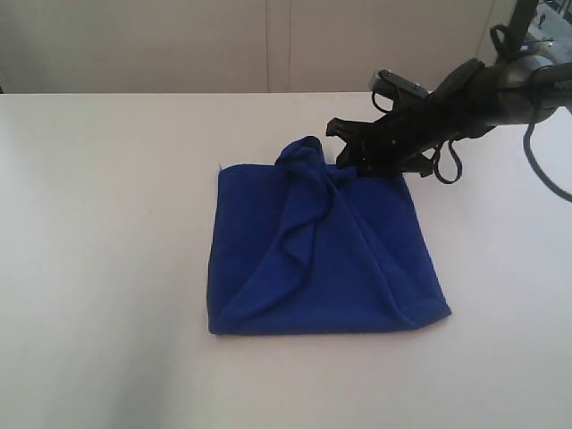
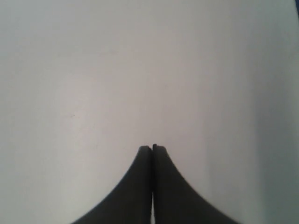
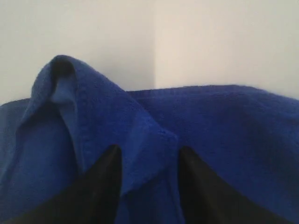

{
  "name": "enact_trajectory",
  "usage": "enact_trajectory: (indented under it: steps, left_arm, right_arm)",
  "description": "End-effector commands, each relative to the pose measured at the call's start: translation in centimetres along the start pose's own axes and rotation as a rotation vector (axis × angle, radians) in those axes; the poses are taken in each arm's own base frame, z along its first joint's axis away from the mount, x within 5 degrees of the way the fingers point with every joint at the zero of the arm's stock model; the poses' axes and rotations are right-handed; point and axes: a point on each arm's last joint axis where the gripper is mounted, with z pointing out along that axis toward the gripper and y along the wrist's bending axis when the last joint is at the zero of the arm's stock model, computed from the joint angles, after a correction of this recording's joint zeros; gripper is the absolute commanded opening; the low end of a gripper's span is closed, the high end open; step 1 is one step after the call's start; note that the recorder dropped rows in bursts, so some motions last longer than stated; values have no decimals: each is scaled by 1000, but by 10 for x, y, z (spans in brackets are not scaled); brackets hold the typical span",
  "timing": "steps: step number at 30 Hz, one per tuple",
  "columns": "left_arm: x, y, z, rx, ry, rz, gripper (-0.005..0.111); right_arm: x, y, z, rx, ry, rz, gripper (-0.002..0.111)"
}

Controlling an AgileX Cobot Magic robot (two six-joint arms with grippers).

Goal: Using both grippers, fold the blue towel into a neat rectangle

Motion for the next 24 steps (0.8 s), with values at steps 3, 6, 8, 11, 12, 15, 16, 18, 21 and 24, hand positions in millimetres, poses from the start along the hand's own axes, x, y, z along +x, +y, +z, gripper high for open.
enact_trajectory:
  steps: [3, 6, 8, 11, 12, 15, 16, 18, 21, 24]
  left_arm:
    - [3, 0, 0, 3, 12, -5, 0]
    - [3, 0, 0, 3, 12, -5, 0]
    - [3, 0, 0, 3, 12, -5, 0]
    - [3, 0, 0, 3, 12, -5, 0]
    - [3, 0, 0, 3, 12, -5, 0]
    - [3, 0, 0, 3, 12, -5, 0]
    - [3, 0, 0, 3, 12, -5, 0]
    - [3, 0, 0, 3, 12, -5, 0]
    - [3, 0, 0, 3, 12, -5, 0]
    - [3, 0, 0, 3, 12, -5, 0]
  right_arm:
    - [6, 17, 5, -39, 1, 20, 38]
    - [3, 17, 6, -27, -38, 30, 24]
    - [0, 16, 6, -24, -63, 49, 10]
    - [-6, 16, 2, -11, -116, 66, 0]
    - [-9, 17, -1, -9, -139, 64, 0]
    - [-16, 20, -14, -15, -176, 61, 0]
    - [-19, 21, -19, -16, -187, 56, 0]
    - [-23, 23, -28, -27, -191, 53, 0]
    - [-23, 25, -38, -55, -151, 50, 0]
    - [-11, 27, -37, -85, -23, 21, 0]
